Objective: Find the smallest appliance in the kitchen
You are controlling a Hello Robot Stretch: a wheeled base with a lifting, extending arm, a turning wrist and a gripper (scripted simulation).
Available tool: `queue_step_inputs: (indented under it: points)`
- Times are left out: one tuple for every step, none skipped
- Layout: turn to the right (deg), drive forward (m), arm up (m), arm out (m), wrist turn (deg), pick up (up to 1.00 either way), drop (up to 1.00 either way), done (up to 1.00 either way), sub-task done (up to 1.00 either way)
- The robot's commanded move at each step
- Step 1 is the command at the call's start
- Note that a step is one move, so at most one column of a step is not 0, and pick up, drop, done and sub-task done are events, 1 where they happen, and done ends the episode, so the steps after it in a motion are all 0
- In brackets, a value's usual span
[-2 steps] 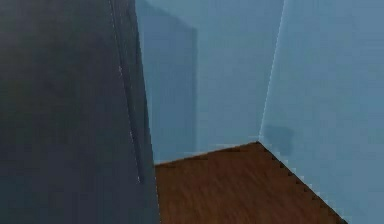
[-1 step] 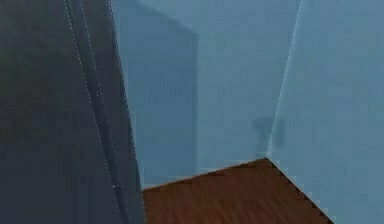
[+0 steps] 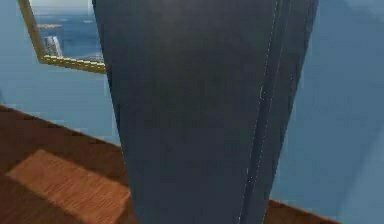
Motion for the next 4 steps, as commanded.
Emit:
queue_step_inputs:
  points:
    - [-45.0, 0.0, 0.0, 0.0, 0.0, 0.0, 0.0, 0.0, 0.0]
    - [-27.0, 0.0, 0.0, 0.0, 0.0, 0.0, 0.0, 0.0, 0.0]
    - [0.0, 1.0, 0.0, 0.0, 0.0, 0.0, 0.0, 0.0, 0.0]
    - [0.0, 1.0, 0.0, 0.0, 0.0, 0.0, 0.0, 0.0, 0.0]
